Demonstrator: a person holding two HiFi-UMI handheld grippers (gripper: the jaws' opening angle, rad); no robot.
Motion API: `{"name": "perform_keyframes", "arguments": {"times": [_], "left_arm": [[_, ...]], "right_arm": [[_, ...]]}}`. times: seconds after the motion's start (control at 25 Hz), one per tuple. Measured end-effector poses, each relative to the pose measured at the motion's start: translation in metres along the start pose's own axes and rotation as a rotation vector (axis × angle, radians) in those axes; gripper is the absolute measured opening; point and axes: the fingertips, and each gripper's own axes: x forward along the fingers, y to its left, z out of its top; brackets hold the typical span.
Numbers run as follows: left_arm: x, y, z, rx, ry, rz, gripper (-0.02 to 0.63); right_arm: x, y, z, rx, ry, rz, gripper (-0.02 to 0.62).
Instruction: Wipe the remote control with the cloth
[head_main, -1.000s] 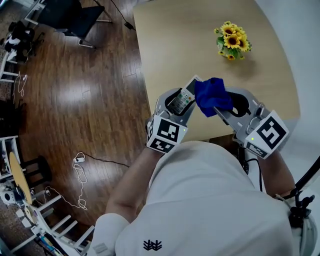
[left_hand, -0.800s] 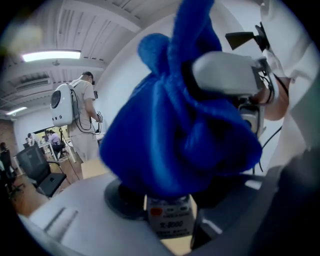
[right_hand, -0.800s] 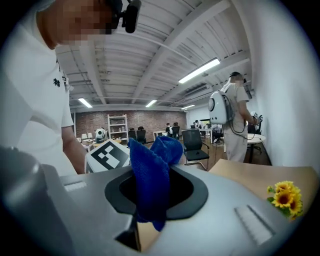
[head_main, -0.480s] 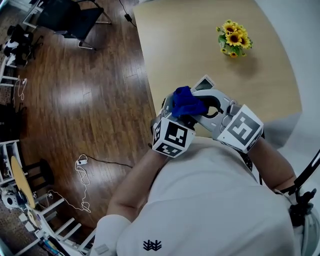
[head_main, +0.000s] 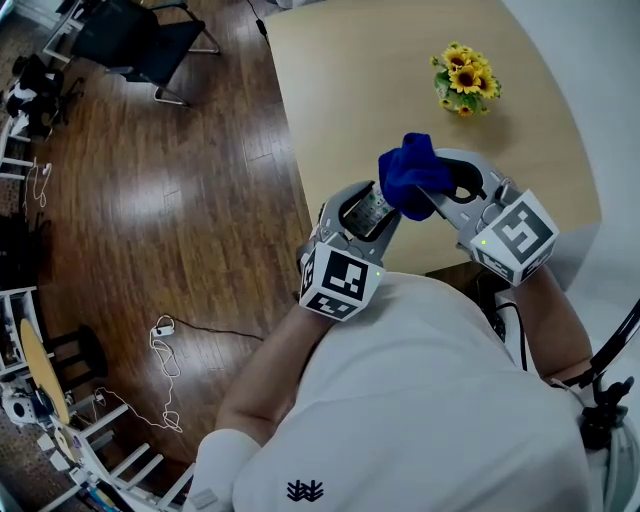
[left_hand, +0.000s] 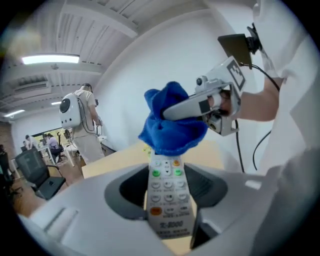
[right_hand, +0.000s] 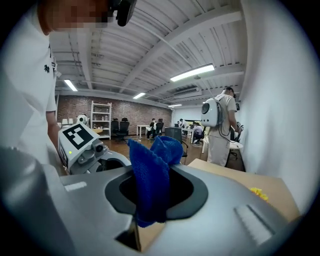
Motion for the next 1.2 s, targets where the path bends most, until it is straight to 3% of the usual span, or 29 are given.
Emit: {"name": "perform_keyframes", "arguments": {"times": [0.24, 0.48, 0.6, 0.8, 0.96, 1.04, 1.2], "left_arm": [[0.002, -0.001, 0.001, -0.008, -0.01, 0.0, 0.236], [0.007, -0.001, 0.001, -0.01, -0.014, 0.004, 0.236], [0.01, 0.0, 0.002, -0.013, -0.011, 0.004, 0.236], [0.013, -0.003, 0.002, -0.005, -0.011, -0.006, 0.236], [0.016, -0.005, 0.011, 0.003, -0.018, -0.013, 0.236], [0.015, -0.005, 0.014, 0.006, -0.023, -0.013, 0.236], [0.01, -0.008, 0.014, 0.01, -0.026, -0.011, 0.236]], "right_arm": [[-0.027, -0.052, 0.002, 0.014, 0.002, -0.139, 0.077], [-0.045, -0.068, 0.011, -0.021, -0.01, -0.21, 0.077], [-0.042, -0.048, 0.028, -0.031, -0.047, -0.154, 0.077], [-0.017, 0.027, 0.047, -0.024, -0.114, 0.066, 0.078], [0.004, 0.067, 0.034, 0.066, -0.072, 0.198, 0.078], [0.011, 0.074, 0.024, 0.084, -0.043, 0.21, 0.077], [0.013, 0.063, 0.01, 0.023, -0.017, 0.149, 0.077]]}}
